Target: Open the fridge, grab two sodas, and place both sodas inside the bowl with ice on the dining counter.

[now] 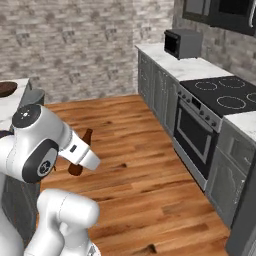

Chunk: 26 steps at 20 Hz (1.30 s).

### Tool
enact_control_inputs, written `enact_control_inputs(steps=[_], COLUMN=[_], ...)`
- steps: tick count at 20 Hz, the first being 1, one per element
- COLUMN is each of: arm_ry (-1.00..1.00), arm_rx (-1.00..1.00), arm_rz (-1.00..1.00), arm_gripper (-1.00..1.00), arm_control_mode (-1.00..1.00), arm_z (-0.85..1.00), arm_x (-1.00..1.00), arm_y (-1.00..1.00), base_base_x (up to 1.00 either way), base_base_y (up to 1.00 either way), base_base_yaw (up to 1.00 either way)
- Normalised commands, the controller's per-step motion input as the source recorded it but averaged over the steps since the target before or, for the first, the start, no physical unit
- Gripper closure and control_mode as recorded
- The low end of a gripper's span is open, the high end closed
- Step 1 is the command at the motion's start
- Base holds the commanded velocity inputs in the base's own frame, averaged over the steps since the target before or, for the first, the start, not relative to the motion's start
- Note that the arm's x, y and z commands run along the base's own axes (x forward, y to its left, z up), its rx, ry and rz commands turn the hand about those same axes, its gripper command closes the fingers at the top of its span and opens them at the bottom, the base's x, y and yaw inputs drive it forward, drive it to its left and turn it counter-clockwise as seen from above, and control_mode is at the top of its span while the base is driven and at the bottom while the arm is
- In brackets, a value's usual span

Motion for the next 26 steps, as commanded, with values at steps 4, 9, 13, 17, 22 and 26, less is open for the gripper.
enact_control_inputs(steps=[4,9,13,17,22,26], arm_ry=[0.00,0.00,0.00,0.00,0.00,0.00], arm_rx=[0.00,0.00,0.00,0.00,0.00,0.00], arm_rz=[0.00,0.00,0.00,0.00,0.00,0.00], arm_gripper=[1.00,1.00,1.00,1.00,1.00,1.00], arm_control_mode=[1.00,1.00,1.00,1.00,1.00,1.00], arm_z=[0.00,0.00,0.00,0.00,0.00,0.00], arm_x=[0.00,0.00,0.00,0.00,0.00,0.00], arm_y=[0.00,0.00,0.00,0.00,0.00,0.00], base_base_x=[0.11,0.38,0.76,1.00,1.00,1.00], base_base_y=[0.17,-0.55,-0.60,-0.27,-0.02,0.05], base_base_yaw=[0.41,0.28,0.23,0.23,0.24,0.27])
